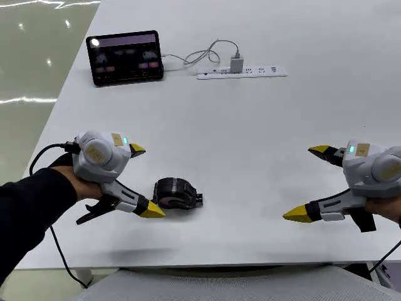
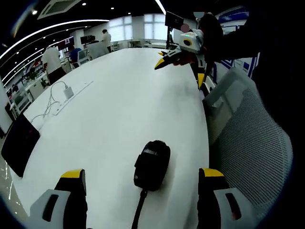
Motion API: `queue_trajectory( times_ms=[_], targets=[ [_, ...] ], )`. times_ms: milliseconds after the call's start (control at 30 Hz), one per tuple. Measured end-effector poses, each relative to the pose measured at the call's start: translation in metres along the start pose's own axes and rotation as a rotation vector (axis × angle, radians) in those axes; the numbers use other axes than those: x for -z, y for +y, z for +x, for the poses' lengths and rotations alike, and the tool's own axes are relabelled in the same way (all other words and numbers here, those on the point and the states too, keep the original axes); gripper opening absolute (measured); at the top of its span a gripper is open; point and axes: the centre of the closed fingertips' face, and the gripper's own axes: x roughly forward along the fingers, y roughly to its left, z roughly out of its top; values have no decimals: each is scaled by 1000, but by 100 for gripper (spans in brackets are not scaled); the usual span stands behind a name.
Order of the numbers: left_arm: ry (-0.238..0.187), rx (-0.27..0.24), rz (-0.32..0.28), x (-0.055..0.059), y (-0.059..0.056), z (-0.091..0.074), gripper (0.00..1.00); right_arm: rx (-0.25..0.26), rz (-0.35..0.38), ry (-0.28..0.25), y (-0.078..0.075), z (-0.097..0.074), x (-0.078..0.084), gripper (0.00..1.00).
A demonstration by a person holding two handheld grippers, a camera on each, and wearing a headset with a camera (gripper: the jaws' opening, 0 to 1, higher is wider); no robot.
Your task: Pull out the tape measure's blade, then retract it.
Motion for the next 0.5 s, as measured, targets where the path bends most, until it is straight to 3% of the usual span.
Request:
queue_trajectory(
  times_ms=[167, 267, 500],
  targets=[
    [30, 31, 48, -2, -2, 10, 90, -41, -25, 4, 7, 14, -7, 100],
    [65, 81, 90, 1, -10, 19, 87, -70, -45, 14, 13, 24, -12, 100],
    [138, 141, 155, 8, -20, 38, 68, -113, -69, -2, 25, 48, -27, 100]
  ],
)
